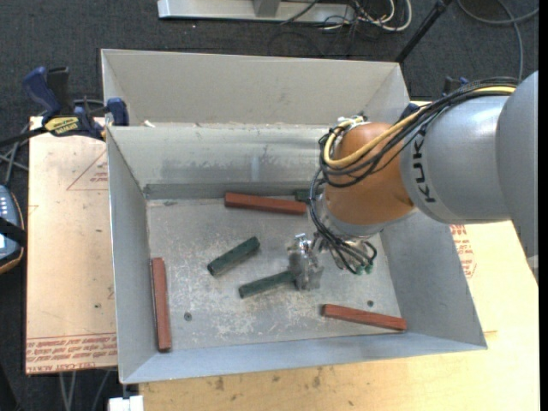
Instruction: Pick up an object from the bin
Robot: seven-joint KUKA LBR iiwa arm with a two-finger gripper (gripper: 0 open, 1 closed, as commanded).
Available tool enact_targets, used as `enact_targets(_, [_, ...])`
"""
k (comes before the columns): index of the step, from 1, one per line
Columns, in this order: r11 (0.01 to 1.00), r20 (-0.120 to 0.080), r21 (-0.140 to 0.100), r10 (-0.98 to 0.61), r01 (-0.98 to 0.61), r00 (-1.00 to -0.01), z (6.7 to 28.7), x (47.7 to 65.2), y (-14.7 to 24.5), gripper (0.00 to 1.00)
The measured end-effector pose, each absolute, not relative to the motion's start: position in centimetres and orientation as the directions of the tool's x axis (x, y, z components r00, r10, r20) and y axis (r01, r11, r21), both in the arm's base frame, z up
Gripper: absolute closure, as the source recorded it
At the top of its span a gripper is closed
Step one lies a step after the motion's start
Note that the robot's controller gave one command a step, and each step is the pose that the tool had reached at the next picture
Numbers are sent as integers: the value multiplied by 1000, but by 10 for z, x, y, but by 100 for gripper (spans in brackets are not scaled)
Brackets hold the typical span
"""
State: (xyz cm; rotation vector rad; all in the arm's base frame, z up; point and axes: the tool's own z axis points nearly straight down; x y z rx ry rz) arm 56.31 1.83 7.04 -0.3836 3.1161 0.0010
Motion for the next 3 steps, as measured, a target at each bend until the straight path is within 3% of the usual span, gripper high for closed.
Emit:
enact_targets(1, [970,-2,0,-243,-243,-970,70,563,18,100])
enact_targets(2, [999,-6,1,40,40,-999,118,578,12,0])
enact_targets(3, [999,-3,1,40,40,-999,117,577,12,0])
